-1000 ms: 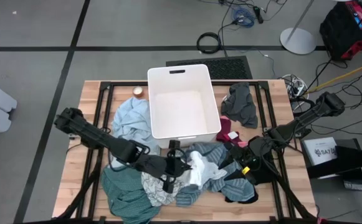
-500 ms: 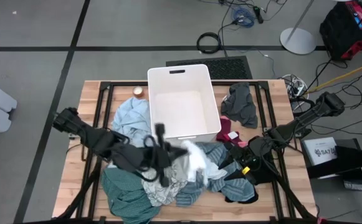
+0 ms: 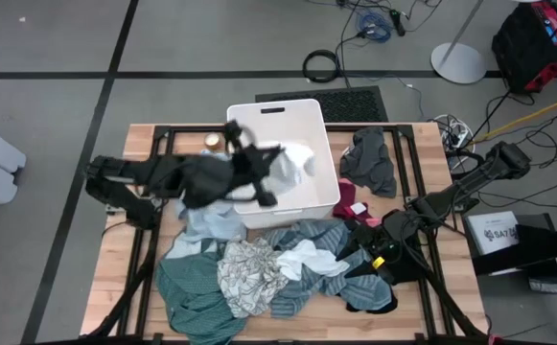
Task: Sort clothes
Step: Put the white cloth into the white laundry bin
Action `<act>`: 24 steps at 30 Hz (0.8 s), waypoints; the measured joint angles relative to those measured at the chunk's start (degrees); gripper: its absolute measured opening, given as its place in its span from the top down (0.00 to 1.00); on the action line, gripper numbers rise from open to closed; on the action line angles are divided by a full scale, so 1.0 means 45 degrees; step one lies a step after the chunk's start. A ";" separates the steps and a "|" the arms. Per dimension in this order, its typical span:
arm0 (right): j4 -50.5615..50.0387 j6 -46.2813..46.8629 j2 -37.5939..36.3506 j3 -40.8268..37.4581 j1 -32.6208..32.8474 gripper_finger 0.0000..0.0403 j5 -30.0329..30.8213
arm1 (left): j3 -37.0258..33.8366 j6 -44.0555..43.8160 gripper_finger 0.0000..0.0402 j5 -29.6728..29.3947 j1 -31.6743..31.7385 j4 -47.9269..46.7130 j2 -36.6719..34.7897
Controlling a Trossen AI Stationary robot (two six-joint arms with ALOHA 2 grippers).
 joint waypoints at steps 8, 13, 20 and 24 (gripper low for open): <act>-0.0028 -0.0033 0.0000 0.0000 0.0000 0.42 0.0000 | 0.0010 -0.2758 1.00 0.5014 0.4444 -0.2463 0.0024; -0.0392 -0.0053 0.0000 0.0000 0.0000 0.42 0.0000 | 0.0022 -0.3798 1.00 0.7177 0.6479 -0.2783 0.0015; -0.0699 -0.0057 0.0000 -0.0005 0.0000 0.42 0.0000 | -0.0609 -0.5071 1.00 0.9506 0.7834 -0.3871 0.0037; -0.0690 -0.0176 0.0000 -0.0005 0.0000 0.42 0.0005 | -0.1182 -0.5217 1.00 0.9712 0.8027 -0.3891 0.0038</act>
